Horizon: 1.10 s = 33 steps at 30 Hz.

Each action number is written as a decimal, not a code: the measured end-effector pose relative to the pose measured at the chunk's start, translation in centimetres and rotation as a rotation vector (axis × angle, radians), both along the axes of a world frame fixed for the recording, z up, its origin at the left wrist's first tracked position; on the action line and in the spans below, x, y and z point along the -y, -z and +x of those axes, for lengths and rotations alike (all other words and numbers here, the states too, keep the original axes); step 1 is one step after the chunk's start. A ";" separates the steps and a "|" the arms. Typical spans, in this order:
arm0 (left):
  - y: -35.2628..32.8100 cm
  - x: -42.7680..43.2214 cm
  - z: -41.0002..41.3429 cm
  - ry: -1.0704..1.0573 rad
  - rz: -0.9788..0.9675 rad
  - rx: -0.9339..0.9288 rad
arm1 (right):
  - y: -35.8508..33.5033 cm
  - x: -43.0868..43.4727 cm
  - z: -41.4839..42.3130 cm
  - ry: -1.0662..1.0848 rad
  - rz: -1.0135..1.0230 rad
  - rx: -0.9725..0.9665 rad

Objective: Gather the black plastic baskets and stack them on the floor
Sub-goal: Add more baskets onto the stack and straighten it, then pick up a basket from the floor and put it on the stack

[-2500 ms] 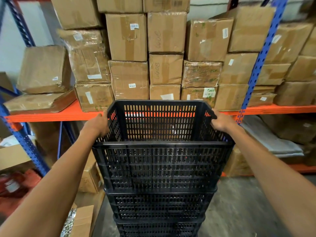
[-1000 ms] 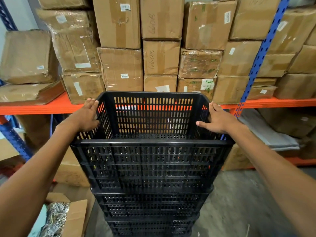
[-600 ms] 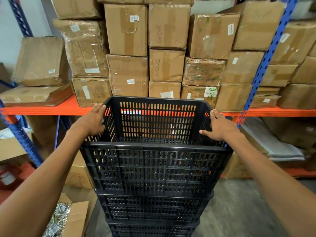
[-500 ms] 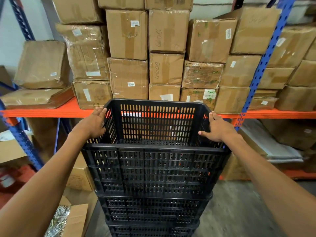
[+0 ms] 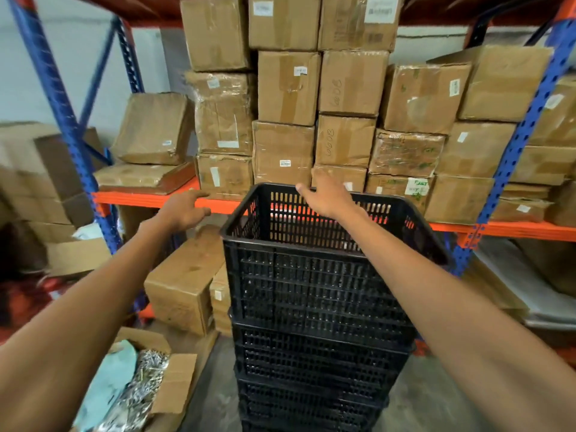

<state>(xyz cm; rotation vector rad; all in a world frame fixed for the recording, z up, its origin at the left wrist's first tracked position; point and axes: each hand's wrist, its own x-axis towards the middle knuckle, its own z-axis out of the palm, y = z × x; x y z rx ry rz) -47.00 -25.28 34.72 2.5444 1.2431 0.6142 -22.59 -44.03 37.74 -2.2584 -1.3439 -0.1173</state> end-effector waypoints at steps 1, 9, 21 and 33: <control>0.1 0.3 -1.8 -0.015 0.007 0.021 | -0.6 -1.2 -2.6 -0.058 0.057 -0.030; 12.1 4.6 -24.7 -0.345 -0.207 -0.063 | 6.7 -6.9 -26.4 -0.490 0.069 -0.112; 45.4 14.6 -40.6 -0.919 -0.934 0.136 | 39.5 -10.2 -37.3 -0.676 -0.699 -0.167; 80.3 20.2 -31.5 -1.932 -1.408 0.792 | 78.1 -32.2 -42.6 -0.895 -1.065 0.063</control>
